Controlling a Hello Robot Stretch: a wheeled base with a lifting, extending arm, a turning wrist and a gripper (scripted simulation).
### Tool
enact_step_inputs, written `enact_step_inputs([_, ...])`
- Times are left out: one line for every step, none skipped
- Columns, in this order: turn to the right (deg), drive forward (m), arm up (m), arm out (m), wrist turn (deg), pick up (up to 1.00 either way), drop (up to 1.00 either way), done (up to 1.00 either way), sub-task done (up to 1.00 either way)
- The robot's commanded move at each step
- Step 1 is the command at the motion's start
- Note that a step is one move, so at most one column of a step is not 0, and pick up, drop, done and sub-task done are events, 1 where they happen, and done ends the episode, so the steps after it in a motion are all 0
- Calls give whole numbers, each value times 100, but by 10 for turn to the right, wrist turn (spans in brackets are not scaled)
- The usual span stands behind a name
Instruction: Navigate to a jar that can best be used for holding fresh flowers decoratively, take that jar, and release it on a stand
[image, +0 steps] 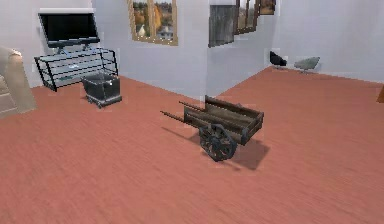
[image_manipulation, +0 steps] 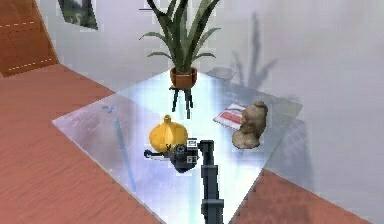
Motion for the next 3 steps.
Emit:
enact_step_inputs([0,0,0,0,0,100,0,0,0])
enact_step_inputs([0,0,10,0,0,0,0,0,0])
enact_step_inputs([0,0,20,0,0,0,0,0,0])
